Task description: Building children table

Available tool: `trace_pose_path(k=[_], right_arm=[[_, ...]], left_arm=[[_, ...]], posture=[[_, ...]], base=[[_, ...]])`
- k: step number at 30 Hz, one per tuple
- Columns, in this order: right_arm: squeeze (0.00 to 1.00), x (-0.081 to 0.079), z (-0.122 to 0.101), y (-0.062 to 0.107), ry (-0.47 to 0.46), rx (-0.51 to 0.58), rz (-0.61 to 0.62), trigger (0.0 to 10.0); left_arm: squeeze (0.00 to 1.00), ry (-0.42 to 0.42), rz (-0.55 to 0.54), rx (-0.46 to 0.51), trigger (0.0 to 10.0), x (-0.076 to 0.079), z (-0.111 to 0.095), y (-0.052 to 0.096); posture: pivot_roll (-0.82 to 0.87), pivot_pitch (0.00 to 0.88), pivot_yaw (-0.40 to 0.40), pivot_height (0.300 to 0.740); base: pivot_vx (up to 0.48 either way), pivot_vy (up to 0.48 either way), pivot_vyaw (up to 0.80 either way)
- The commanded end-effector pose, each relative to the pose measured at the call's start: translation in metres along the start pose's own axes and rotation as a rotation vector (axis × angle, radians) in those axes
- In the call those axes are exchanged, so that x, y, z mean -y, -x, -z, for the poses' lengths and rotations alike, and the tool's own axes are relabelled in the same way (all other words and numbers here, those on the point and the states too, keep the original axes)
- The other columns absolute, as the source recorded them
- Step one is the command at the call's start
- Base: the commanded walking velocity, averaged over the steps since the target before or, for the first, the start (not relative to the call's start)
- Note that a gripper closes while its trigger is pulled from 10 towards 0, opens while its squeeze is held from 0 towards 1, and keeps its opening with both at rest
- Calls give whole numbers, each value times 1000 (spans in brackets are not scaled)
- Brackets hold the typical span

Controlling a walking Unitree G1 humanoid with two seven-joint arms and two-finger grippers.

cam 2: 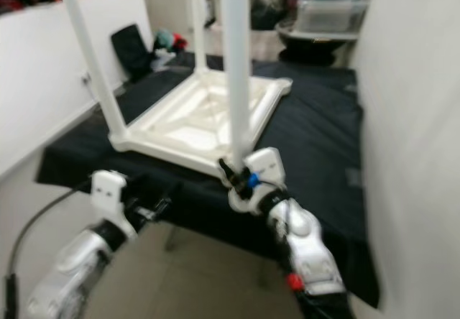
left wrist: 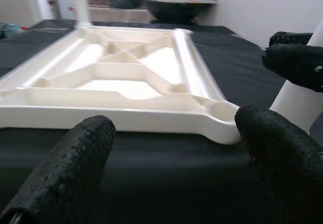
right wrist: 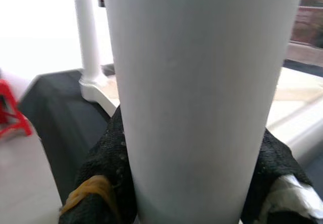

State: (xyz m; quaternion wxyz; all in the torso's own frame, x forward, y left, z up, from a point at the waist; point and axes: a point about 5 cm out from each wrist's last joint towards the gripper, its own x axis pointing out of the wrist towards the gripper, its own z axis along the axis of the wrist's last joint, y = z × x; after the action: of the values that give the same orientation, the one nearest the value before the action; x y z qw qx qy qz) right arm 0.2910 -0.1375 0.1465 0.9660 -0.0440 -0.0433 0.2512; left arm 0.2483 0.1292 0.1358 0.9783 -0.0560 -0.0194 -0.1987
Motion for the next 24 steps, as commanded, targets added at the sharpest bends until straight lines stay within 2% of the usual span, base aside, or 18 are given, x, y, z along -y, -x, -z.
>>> trace_pose_path(k=[1, 2, 6, 8, 11, 13, 14, 15, 18, 20, 21, 23, 24], right_arm=[[0, -7, -11, -5, -13, 58, -40, 10000], [0, -7, -23, -5, -30, 106, -56, 10000], [0, -4, -35, -7, -67, 144, -77, 10000], [0, 4, -55, -6, -75, 202, -133, 10000], [0, 7, -61, -4, -86, 218, -153, 10000], [0, 11, -75, 0, -99, 250, -207, 10000], [0, 11, -75, 0, -99, 250, -207, 10000], [0, 14, -86, 3, -95, 264, -258, 10000], [0, 19, -91, 5, -72, 257, -290, 10000], [0, 28, -93, 5, -49, 236, -301, 10000], [0, 28, -93, 5, -49, 236, -301, 10000], [0, 35, -92, 8, -6, 180, -362, 10000], [0, 35, -92, 8, -6, 180, -362, 10000]], left_arm=[[0, -3, -18, -16, 10000, -6, 1, 3], [0, -4, -12, -19, 10000, -6, 1, 3], [0, -6, 5, -23, 10000, -4, 0, 4], [0, -51, 54, -57, 10000, 2, 1, 8], [0, -73, 62, -77, 10000, 4, 3, 11], [0, -126, 70, -116, 10000, 7, 7, 18], [0, -126, 70, -116, 10000, 7, 7, 18], [0, -134, 74, -123, 10000, 10, 7, 24], [0, -146, 109, -118, 10000, 15, 4, 28], [0, -181, 186, -118, 10000, 24, 1, 33], [0, -181, 186, -118, 10000, 24, 1, 33], [0, -249, 297, -137, 10000, 33, 0, 41], [0, -249, 297, -137, 10000, 33, 0, 41]], posture=[[-71, 0, -10, 740], [-74, 0, -4, 740], [-77, 0, 3, 740], [-79, 0, 6, 740], [-82, 0, 8, 740], [-85, 19, 6, 740], [-85, 19, 6, 740], [-88, 44, 5, 740], [-85, 67, 1, 740], [-83, 89, 0, 740], [-83, 89, 0, 740], [-80, 117, -1, 740], [-80, 117, -1, 740]], base=[[334, 0, 0], [334, 0, 0], [318, 0, 0], [0, 0, 0], [0, 0, 0], [0, 0, 0], [0, 0, 0], [0, 0, 0], [0, 0, 0], [0, 0, 0], [0, 0, 0], [0, 0, 0], [0, 0, 0]])
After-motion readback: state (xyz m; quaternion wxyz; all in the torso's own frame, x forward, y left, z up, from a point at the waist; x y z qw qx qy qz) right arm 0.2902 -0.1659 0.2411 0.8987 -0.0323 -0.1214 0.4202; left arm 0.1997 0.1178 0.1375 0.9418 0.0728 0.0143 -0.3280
